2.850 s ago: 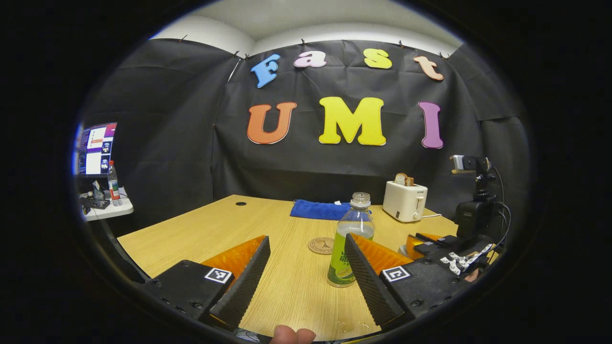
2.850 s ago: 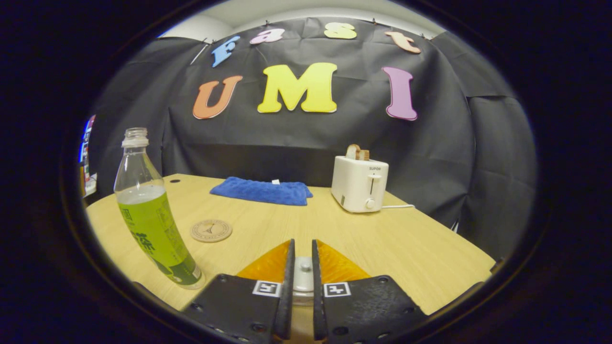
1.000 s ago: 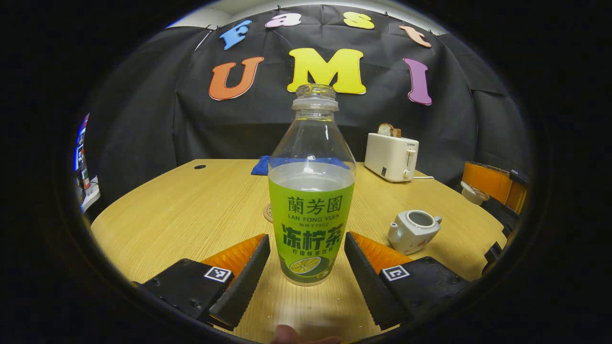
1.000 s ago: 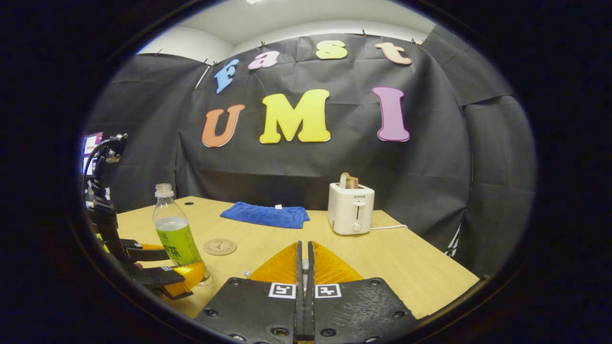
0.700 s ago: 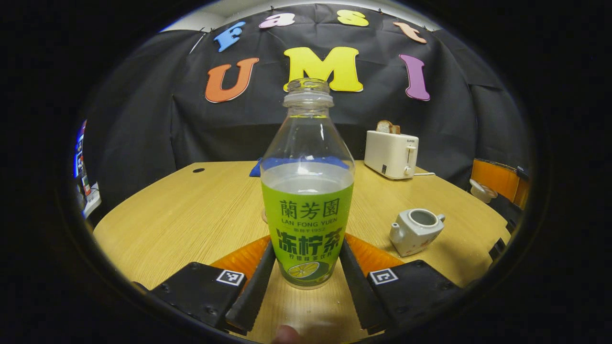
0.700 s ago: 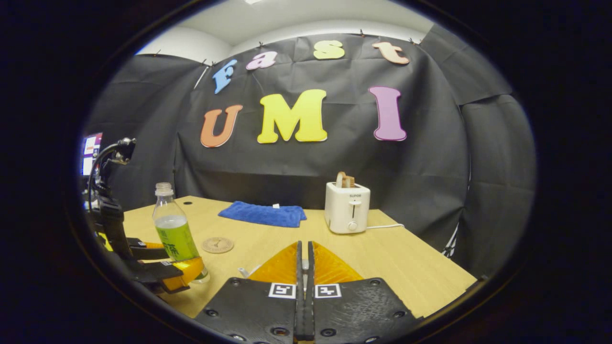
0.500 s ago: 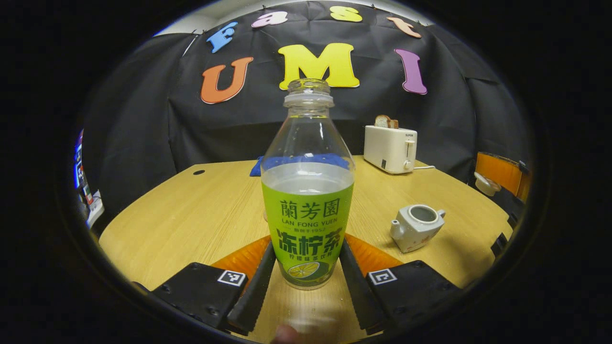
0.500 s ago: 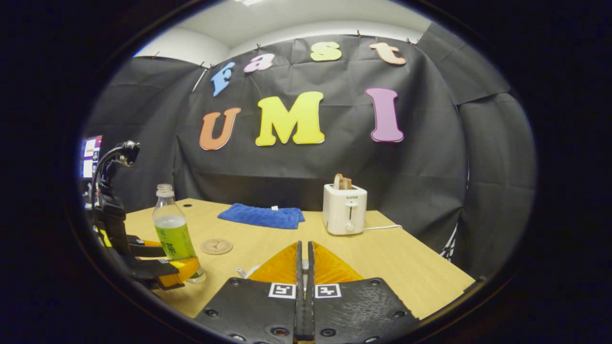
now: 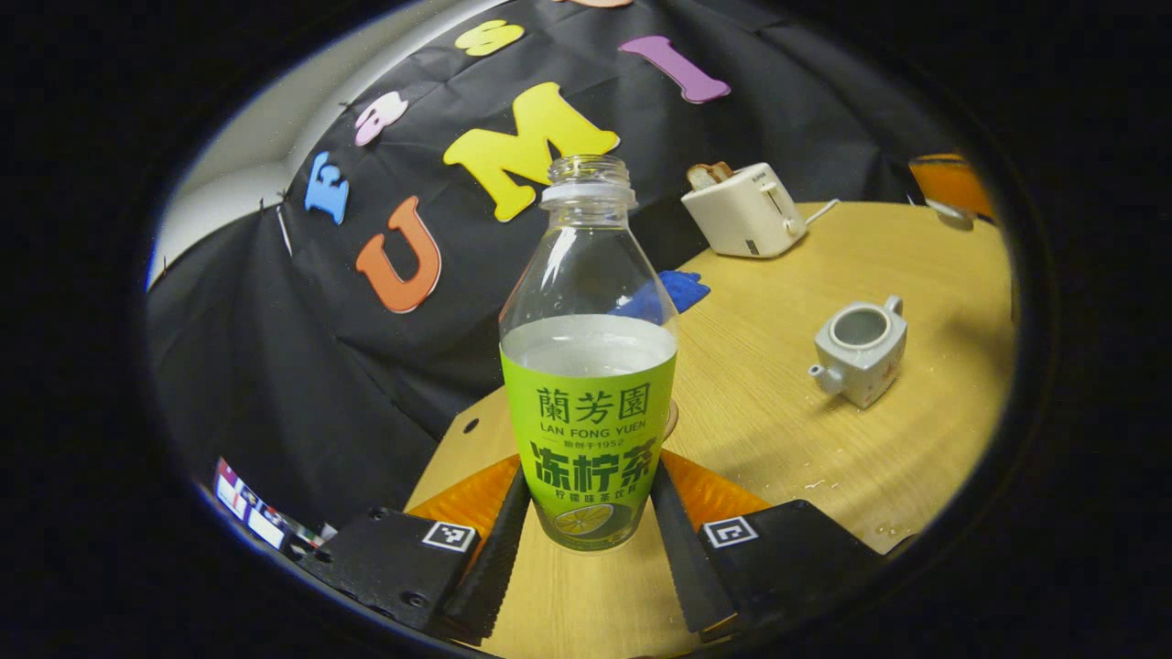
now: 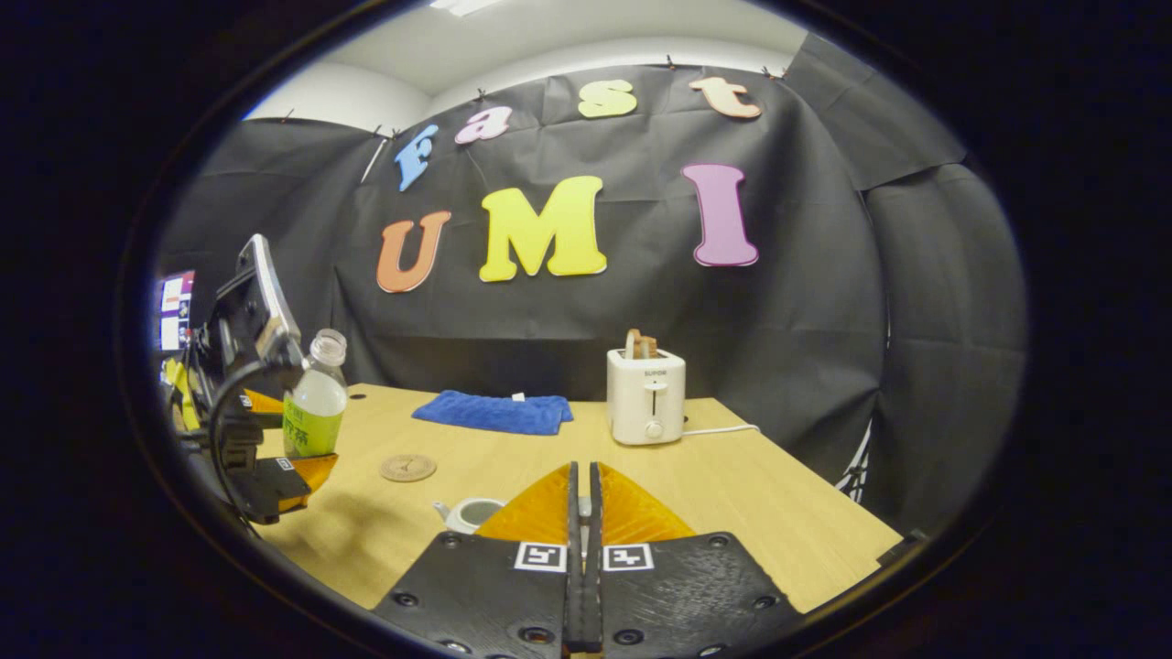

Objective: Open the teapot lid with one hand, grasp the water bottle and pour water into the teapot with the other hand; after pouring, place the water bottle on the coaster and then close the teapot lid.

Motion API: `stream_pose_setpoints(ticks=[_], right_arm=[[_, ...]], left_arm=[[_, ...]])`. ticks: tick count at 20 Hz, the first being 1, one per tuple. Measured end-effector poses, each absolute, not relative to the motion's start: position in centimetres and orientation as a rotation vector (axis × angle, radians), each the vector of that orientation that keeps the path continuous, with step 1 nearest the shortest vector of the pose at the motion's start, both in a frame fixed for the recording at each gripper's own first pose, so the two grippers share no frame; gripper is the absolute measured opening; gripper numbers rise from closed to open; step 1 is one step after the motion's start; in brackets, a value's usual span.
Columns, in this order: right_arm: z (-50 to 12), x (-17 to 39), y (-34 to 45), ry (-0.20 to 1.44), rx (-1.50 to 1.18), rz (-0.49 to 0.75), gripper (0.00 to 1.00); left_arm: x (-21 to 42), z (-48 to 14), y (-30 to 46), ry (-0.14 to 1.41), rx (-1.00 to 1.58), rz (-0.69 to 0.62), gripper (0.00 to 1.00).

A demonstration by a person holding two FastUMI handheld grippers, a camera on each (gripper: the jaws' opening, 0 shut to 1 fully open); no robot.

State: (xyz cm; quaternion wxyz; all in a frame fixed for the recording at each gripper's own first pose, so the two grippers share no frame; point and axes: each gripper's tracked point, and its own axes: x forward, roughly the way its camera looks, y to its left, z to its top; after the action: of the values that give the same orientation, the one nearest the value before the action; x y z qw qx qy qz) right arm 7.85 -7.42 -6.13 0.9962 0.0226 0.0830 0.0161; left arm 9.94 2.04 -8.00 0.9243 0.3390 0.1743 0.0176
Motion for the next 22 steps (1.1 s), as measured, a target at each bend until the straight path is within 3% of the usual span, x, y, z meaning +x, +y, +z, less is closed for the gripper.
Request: stream_pose_setpoints(ticks=[9,22], right_arm=[[-7.1,7.4,-10.1,0.178,0.071,0.026,0.0],[-8.7,6.6,-12.5,0.19,0.082,0.024,0.0]], left_arm=[[11.3,-6.9,2.3,0.394,1.21,0.045,0.74],[12.3,-7.6,-0.6,0.425,1.622,-0.043,0.74]])
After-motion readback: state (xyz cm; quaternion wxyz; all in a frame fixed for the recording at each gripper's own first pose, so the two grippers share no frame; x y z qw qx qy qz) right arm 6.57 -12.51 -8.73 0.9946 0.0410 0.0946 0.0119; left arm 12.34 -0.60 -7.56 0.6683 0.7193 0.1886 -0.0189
